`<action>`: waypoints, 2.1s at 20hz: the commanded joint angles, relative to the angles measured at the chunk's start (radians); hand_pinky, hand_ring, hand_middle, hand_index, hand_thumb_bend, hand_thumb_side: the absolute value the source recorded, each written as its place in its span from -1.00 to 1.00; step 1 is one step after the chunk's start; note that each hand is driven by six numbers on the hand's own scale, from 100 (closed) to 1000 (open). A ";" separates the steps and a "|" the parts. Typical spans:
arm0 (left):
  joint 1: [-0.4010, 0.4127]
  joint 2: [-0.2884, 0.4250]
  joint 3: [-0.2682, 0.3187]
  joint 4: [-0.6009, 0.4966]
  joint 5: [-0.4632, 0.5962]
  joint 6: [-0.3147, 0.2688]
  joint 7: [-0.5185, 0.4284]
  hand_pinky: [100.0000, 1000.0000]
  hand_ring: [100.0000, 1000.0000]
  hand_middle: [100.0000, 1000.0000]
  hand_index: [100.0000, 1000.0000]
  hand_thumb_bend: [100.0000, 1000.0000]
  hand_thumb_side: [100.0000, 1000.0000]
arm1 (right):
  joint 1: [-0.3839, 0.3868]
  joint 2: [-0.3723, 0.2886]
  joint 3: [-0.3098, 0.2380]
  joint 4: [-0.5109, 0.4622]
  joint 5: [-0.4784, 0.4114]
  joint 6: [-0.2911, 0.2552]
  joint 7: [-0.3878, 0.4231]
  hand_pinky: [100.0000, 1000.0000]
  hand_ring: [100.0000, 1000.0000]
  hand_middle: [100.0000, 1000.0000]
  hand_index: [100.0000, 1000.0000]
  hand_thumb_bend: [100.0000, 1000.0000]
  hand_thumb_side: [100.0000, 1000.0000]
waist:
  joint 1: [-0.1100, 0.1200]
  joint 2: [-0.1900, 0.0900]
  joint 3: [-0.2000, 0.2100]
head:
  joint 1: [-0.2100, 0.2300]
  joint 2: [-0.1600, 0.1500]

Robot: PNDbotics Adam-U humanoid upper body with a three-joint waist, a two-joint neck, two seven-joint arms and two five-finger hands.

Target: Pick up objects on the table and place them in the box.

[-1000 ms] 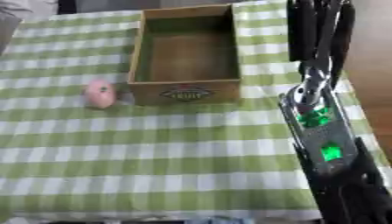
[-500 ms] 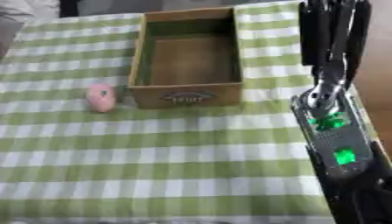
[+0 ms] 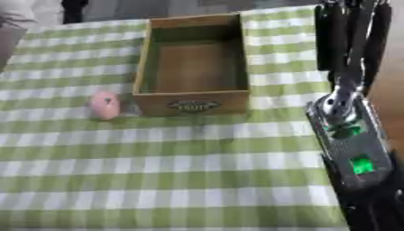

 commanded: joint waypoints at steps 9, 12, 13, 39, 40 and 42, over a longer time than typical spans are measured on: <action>-0.108 -0.023 -0.065 0.053 -0.057 -0.102 -0.173 0.20 0.42 0.40 0.91 -0.28 0.78 | -0.012 -0.004 0.003 -0.020 0.013 0.012 -0.005 0.67 0.30 0.33 0.76 -1.00 1.00 | 0.000 -0.022 -0.003 | 0.011 -0.020; -0.129 -0.040 -0.077 0.050 -0.069 -0.102 -0.186 0.21 0.43 0.40 0.90 -0.32 0.76 | -0.013 -0.004 0.004 -0.020 0.012 0.012 -0.005 0.67 0.30 0.32 0.76 -1.00 1.00 | -0.001 -0.022 -0.003 | 0.012 -0.023; -0.136 -0.046 -0.081 0.047 -0.075 -0.102 -0.189 0.21 0.43 0.41 0.90 -0.33 0.75 | -0.013 -0.003 0.004 -0.020 0.012 0.012 -0.004 0.67 0.30 0.32 0.76 -1.00 1.00 | -0.001 -0.022 -0.003 | 0.012 -0.024; -0.144 -0.108 -0.223 -0.120 -0.231 -0.102 -0.236 0.24 0.44 0.48 1.00 -0.07 0.88 | -0.008 -0.004 0.012 -0.020 0.003 0.014 -0.011 0.67 0.28 0.31 0.74 -1.00 1.00 | -0.004 -0.014 0.007 | 0.022 -0.038; -0.142 -0.111 -0.226 -0.116 -0.227 -0.102 -0.235 0.24 0.44 0.47 1.00 -0.08 0.89 | -0.008 -0.004 0.012 -0.020 0.002 0.014 -0.011 0.67 0.28 0.31 0.74 -1.00 1.00 | -0.004 -0.013 0.007 | 0.022 -0.038; -0.145 -0.122 -0.234 -0.110 -0.214 -0.102 -0.238 0.23 0.42 0.45 0.98 -0.10 0.88 | -0.007 -0.004 0.013 -0.020 0.001 0.015 -0.012 0.67 0.28 0.31 0.74 -1.00 1.00 | -0.005 -0.013 0.007 | 0.024 -0.039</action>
